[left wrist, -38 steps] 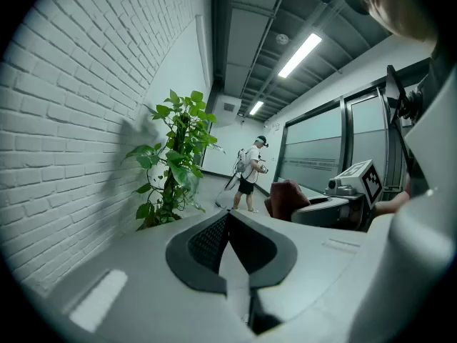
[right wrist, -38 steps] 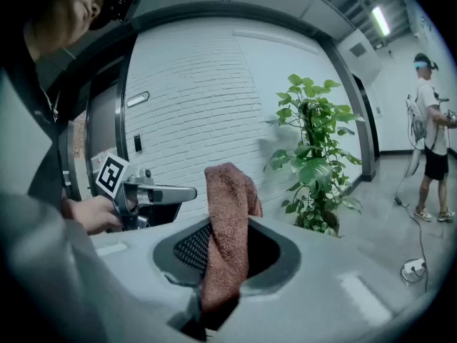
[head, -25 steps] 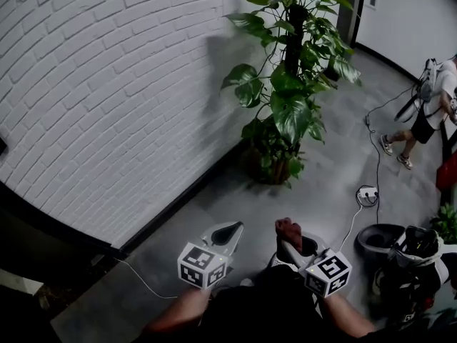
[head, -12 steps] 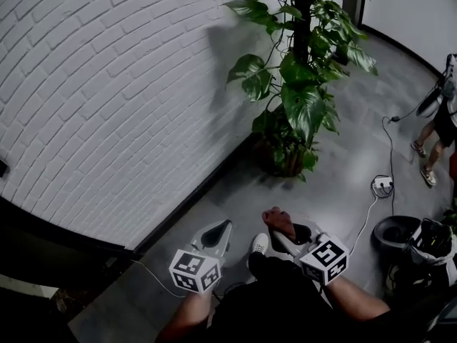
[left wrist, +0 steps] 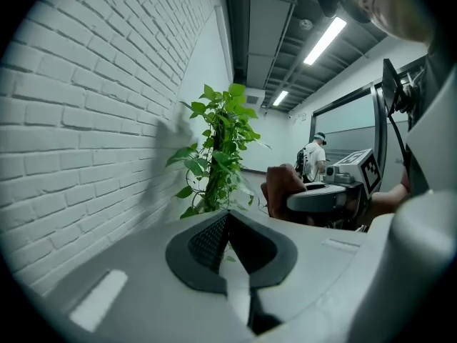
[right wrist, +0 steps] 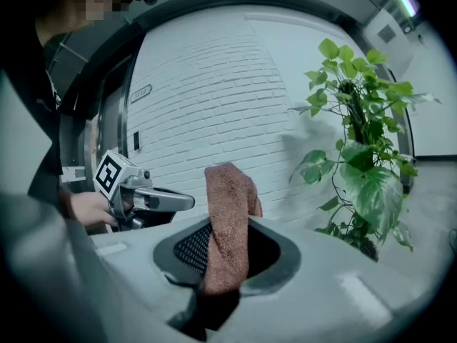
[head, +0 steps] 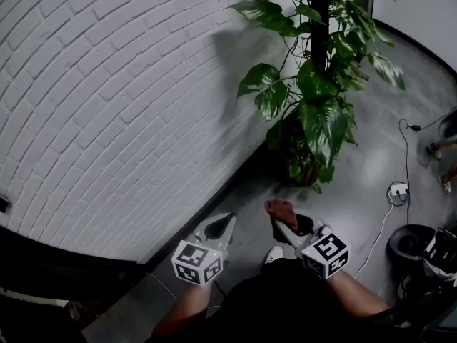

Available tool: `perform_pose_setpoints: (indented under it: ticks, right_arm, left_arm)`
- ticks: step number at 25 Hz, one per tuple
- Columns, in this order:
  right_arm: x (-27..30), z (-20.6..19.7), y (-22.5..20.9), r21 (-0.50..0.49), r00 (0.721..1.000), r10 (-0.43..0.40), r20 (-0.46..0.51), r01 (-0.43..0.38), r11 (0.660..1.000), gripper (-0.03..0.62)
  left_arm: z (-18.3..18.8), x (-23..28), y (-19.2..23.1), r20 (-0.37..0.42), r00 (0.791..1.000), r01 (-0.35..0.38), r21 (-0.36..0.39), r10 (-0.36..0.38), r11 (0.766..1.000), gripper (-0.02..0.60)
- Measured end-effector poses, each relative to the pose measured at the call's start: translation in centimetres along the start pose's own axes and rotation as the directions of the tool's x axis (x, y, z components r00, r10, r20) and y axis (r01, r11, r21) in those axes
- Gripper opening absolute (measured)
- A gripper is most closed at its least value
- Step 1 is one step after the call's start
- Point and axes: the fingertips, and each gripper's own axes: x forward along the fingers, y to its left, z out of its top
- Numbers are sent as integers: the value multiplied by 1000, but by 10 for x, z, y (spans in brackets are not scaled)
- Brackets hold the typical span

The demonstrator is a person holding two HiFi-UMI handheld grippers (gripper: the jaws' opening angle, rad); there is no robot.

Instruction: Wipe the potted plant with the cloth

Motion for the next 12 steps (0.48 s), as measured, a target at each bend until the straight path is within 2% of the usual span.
perform_pose_setpoints:
  ticks: [6,12]
  right_arm:
    - [37,41,-47,-16,999,-21,49,22,1000,69]
    - [56,61,-79,-44,997,-34,69,37,998,69]
  left_arm:
    - [40,50,43,-12,1000,16,63,-15,998,17]
    - [58,96,68,-11,999,32,76,-31,997,17]
